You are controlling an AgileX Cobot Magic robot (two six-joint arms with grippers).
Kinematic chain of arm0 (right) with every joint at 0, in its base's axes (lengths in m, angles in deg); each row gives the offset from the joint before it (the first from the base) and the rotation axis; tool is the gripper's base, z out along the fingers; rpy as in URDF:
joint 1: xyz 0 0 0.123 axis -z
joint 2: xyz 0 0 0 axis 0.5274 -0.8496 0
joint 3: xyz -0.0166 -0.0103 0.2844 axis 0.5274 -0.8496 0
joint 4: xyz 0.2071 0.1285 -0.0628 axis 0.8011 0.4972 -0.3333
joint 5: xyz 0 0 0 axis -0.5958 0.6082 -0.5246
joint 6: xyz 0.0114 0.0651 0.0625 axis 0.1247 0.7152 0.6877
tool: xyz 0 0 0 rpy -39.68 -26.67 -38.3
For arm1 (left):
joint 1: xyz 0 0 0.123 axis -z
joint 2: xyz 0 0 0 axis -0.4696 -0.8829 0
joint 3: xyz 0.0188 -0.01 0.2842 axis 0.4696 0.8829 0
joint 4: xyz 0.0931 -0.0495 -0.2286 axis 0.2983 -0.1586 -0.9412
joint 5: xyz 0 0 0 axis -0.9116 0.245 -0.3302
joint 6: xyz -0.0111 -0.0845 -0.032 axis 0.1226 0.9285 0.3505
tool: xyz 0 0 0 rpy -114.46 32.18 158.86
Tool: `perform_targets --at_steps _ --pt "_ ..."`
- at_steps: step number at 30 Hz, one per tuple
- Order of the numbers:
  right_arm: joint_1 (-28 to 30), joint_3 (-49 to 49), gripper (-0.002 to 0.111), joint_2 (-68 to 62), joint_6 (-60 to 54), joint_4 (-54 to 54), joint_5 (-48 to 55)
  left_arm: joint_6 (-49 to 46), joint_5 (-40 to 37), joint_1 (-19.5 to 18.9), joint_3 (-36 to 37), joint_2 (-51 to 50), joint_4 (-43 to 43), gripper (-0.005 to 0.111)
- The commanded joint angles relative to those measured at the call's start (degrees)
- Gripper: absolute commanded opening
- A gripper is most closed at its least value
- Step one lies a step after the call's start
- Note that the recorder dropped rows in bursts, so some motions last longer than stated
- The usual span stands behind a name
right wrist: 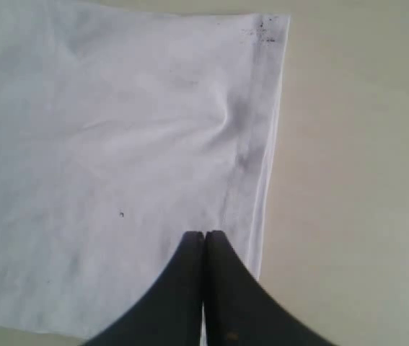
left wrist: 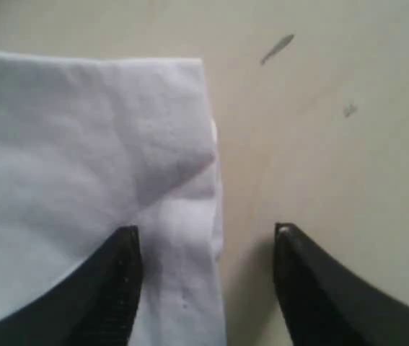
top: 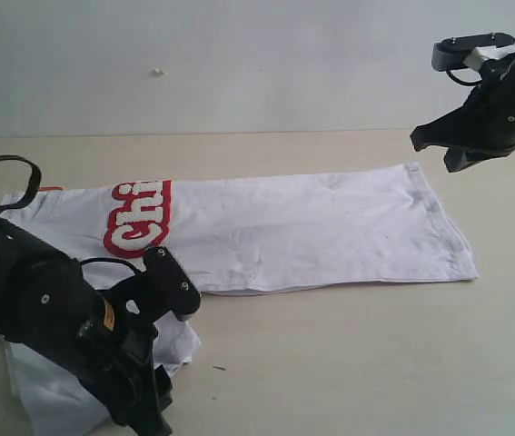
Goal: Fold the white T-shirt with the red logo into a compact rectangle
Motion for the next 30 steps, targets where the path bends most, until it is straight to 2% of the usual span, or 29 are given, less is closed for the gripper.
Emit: perform_targets --at_steps 1,4,9,12,15,19,24,27,30 --pt "0.3 -0.3 0.000 0.5 -0.6 0.0 -1.0 0.4 2.4 0.1 0.0 -1.8 0.9 0.033" --pt "0.3 -0.3 0.000 0.5 -0.9 0.0 -1.0 0.3 0.8 0.1 0.0 -2.1 0.9 0.000" --pt "0.3 -0.3 0.000 0.5 -1.0 0.0 -1.0 0.1 -8.3 0.2 -2.9 -1.2 4.4 0.000" --pt "0.3 -0.3 0.000 0.5 -1.0 0.0 -1.0 0.4 -14.7 0.2 -6.0 0.8 8.4 0.000" --pt "0.3 -0.3 0.000 0.5 -1.0 0.0 -1.0 0.7 -18.0 0.2 -8.6 3.1 13.7 0.000" --pt "0.3 -0.3 0.000 0.5 -1.0 0.0 -1.0 2.5 -18.6 0.2 -11.0 6.0 24.7 0.000" --pt "0.3 -0.3 0.000 0.5 -1.1 0.0 -1.0 3.5 -18.4 0.2 -12.0 6.3 45.5 0.000" --pt "0.3 -0.3 0.000 0.5 -1.0 0.0 -1.4 3.5 -15.3 0.2 -12.0 5.8 55.0 0.000" --pt "0.3 -0.3 0.000 0.4 -1.0 0.0 -1.8 3.5 -9.0 0.1 -12.0 5.0 62.6 0.000"
